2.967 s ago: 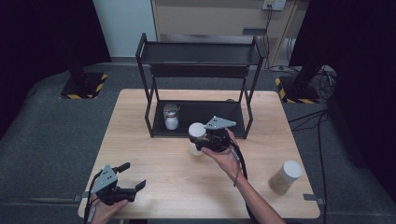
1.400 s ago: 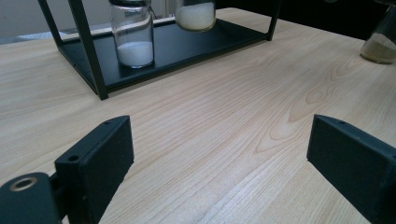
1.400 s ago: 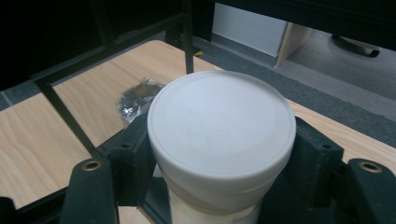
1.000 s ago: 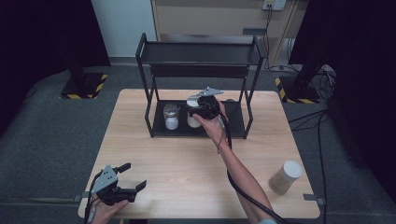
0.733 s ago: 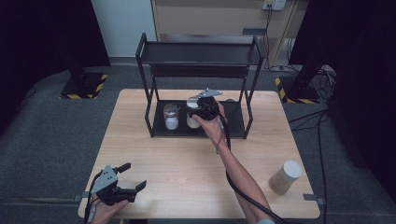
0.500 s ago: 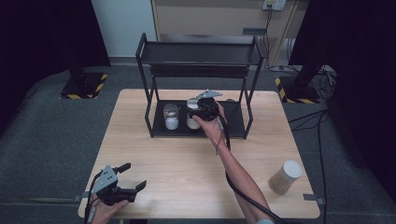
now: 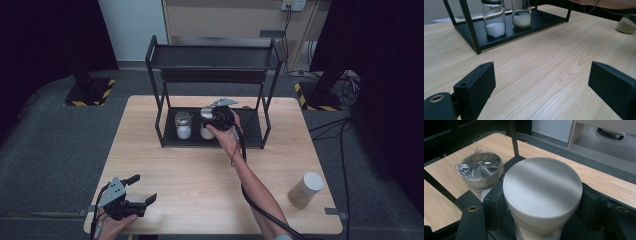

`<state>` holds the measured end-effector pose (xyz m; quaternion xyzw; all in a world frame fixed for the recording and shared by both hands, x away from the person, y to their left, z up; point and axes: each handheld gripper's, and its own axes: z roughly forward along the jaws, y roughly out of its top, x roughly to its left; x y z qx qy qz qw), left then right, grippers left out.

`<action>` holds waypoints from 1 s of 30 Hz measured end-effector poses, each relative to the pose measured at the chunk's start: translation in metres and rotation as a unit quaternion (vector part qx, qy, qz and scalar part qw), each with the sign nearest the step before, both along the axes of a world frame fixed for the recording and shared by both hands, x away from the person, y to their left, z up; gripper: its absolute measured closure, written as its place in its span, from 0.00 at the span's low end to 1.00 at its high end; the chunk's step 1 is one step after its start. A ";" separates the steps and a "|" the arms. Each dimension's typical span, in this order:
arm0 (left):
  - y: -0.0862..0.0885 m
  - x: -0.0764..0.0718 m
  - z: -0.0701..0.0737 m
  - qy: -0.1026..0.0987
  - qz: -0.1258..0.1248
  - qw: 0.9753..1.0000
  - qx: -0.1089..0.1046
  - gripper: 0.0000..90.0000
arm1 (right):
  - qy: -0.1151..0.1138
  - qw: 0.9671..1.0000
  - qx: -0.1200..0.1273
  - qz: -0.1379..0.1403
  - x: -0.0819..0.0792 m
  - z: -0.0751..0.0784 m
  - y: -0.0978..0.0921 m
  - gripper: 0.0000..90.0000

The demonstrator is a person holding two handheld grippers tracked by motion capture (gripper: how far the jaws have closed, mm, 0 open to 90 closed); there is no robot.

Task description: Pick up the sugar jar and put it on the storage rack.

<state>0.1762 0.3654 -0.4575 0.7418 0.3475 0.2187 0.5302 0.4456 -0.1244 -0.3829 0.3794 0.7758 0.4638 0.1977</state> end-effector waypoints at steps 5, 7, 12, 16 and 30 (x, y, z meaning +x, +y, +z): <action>0.000 0.000 0.000 -0.001 0.000 1.000 0.000 0.07 | 0.001 1.000 0.003 -0.002 -0.001 -0.002 0.000 0.37; 0.000 0.000 0.000 -0.001 -0.001 1.000 0.000 0.07 | -0.002 1.000 0.003 -0.003 -0.002 -0.003 -0.001 0.37; 0.000 0.000 0.000 -0.002 -0.001 1.000 0.000 0.07 | -0.006 1.000 0.005 -0.004 -0.005 -0.006 -0.001 0.37; 0.000 0.000 0.000 -0.002 -0.001 1.000 0.000 0.07 | -0.012 1.000 0.006 -0.002 -0.007 -0.008 -0.002 0.37; -0.001 0.000 0.001 -0.001 -0.001 1.000 0.002 0.07 | -0.034 0.999 0.033 -0.009 -0.018 0.016 -0.016 0.09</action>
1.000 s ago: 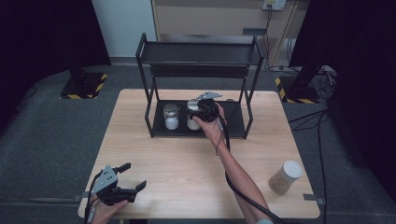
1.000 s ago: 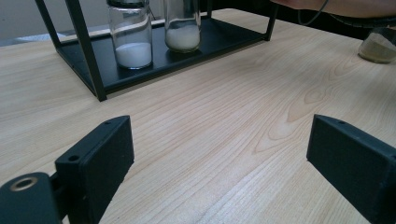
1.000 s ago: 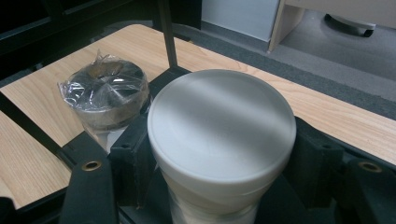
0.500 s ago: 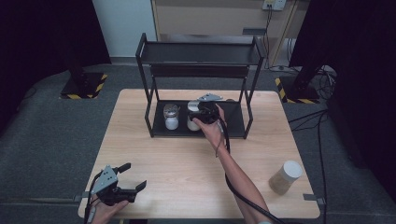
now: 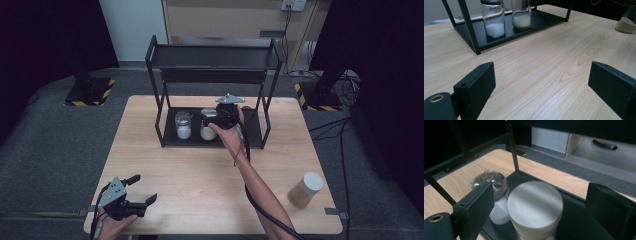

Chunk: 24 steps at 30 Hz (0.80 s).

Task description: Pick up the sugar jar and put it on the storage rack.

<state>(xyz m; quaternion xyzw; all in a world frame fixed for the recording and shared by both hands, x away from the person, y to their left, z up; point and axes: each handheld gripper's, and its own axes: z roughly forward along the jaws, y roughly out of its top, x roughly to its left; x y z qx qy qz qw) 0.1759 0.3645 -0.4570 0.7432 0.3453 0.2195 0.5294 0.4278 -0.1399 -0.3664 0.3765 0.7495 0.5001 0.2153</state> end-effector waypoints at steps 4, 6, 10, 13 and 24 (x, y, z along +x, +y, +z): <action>0.000 0.000 0.000 -0.001 0.000 1.000 0.000 0.07 | -0.006 1.000 -0.002 0.008 -0.006 0.012 -0.007 0.08; 0.000 0.000 0.000 -0.001 0.000 1.000 -0.001 0.07 | -0.004 1.000 0.000 0.011 -0.008 0.017 -0.011 0.08; 0.000 0.000 0.000 0.000 0.000 1.000 0.000 0.07 | -0.015 1.000 -0.008 0.019 -0.018 0.029 -0.018 0.07; 0.000 0.000 0.000 0.000 0.000 1.000 0.000 0.07 | -0.019 0.999 -0.010 0.025 -0.025 0.039 -0.026 0.06; -0.001 0.001 0.000 0.003 -0.002 1.000 0.001 0.07 | -0.047 0.998 -0.007 0.050 -0.064 0.070 -0.070 0.04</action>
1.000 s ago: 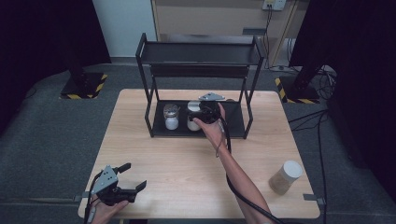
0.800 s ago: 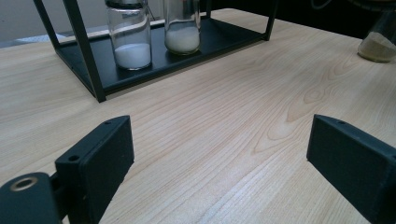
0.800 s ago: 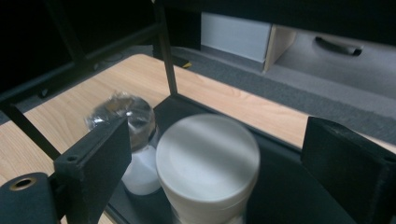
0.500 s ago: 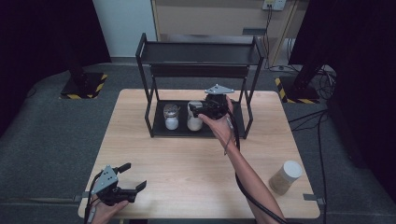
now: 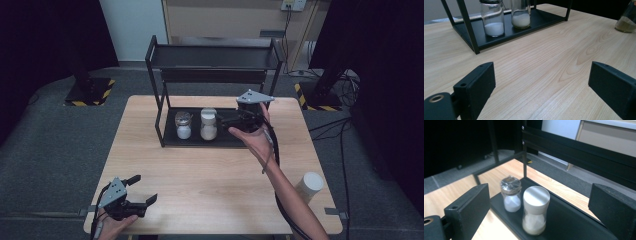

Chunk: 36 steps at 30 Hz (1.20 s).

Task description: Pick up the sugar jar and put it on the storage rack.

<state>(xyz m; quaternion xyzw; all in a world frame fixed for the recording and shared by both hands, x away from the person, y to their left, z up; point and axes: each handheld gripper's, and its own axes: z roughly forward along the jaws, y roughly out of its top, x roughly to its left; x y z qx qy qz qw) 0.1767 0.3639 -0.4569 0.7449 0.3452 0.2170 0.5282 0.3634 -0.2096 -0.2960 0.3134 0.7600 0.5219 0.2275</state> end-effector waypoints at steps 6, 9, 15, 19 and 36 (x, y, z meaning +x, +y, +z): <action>0.001 0.000 0.000 0.001 0.002 1.000 -0.003 0.07 | 0.002 1.000 0.018 0.006 -0.022 0.004 -0.028 0.04; 0.001 0.000 0.000 0.002 0.002 1.000 -0.004 0.07 | -0.001 1.000 0.015 0.009 -0.036 0.005 -0.039 0.04; 0.001 0.000 0.000 0.002 0.003 1.000 -0.003 0.07 | -0.012 1.000 0.021 0.008 -0.064 0.006 -0.069 0.03; 0.002 -0.001 -0.001 0.003 0.007 1.000 -0.007 0.07 | -0.023 0.999 0.030 -0.002 -0.084 0.005 -0.090 0.03; 0.001 -0.002 0.000 0.003 0.012 1.000 -0.005 0.07 | -0.042 0.995 0.047 -0.077 -0.164 -0.019 -0.162 0.02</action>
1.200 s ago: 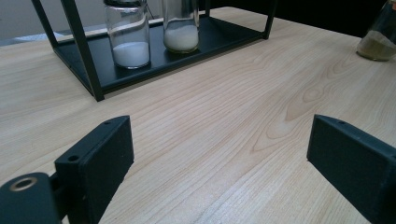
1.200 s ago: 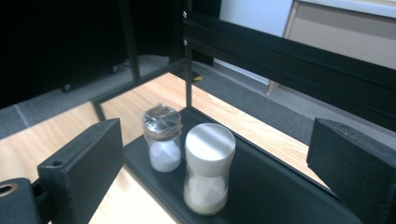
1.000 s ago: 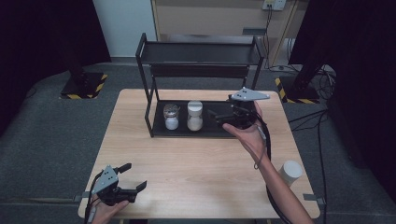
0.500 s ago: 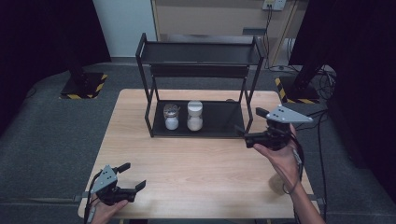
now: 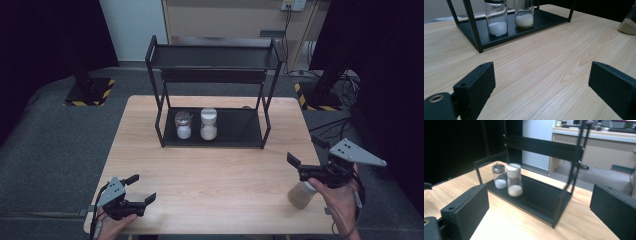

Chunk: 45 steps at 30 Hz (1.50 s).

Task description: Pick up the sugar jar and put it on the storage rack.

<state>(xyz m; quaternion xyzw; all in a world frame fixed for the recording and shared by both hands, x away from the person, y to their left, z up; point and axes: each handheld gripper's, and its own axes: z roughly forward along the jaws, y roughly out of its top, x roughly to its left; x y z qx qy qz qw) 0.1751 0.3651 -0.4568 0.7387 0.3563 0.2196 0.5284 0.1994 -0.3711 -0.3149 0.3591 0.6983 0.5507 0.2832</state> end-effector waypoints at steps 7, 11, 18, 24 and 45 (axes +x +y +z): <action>-0.002 0.000 0.001 0.000 -0.001 1.000 0.005 0.07 | 0.012 0.999 -0.003 -0.047 -0.028 -0.028 -0.011 0.03; -0.003 0.000 0.001 -0.001 -0.002 1.000 0.008 0.07 | 0.014 0.998 -0.004 -0.068 -0.042 -0.043 -0.014 0.03; -0.002 0.000 0.001 -0.003 -0.003 1.000 0.008 0.07 | 0.032 0.995 0.007 -0.093 -0.057 -0.066 -0.015 0.03; -0.003 0.000 0.001 -0.004 -0.003 1.000 0.009 0.07 | 0.042 0.994 0.008 -0.103 -0.061 -0.083 -0.016 0.03; -0.001 -0.001 0.001 -0.009 -0.007 1.000 0.005 0.07 | 0.038 0.993 0.002 -0.111 -0.063 -0.093 -0.015 0.03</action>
